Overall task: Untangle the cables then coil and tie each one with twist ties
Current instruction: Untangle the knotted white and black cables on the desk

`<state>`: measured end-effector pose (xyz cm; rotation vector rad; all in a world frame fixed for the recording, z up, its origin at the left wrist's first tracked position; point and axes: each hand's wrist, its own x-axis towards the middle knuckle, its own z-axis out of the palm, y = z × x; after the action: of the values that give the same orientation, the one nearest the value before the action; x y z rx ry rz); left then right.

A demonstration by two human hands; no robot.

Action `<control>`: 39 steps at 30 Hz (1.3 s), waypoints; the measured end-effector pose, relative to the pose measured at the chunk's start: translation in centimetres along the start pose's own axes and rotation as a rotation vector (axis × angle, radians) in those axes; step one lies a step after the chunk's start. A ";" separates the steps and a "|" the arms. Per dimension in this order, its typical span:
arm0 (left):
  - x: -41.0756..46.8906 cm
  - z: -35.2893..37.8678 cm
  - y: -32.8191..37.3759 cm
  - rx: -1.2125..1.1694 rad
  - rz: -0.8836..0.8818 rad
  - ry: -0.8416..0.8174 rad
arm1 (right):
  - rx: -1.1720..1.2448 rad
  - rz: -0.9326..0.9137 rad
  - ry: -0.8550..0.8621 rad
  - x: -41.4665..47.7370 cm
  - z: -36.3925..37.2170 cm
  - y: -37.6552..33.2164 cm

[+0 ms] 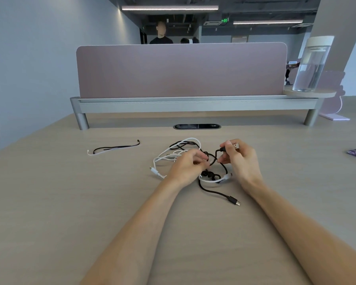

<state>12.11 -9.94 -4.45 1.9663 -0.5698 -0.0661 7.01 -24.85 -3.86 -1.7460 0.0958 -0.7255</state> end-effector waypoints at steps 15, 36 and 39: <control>0.4 -0.7 0.2 -0.208 -0.074 0.018 | -0.215 -0.050 -0.227 -0.8 0.4 -0.9; 0.7 -0.7 -0.4 -0.129 0.047 0.023 | -0.545 -0.288 -0.226 -1.1 0.9 -0.7; 0.8 -0.7 -0.5 -0.104 0.058 0.003 | -0.456 -0.170 -0.201 -0.8 0.7 -0.6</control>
<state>13.19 -9.47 -4.39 1.8479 -0.6092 -0.0557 6.60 -23.72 -3.75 -2.2762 -0.0286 -0.6801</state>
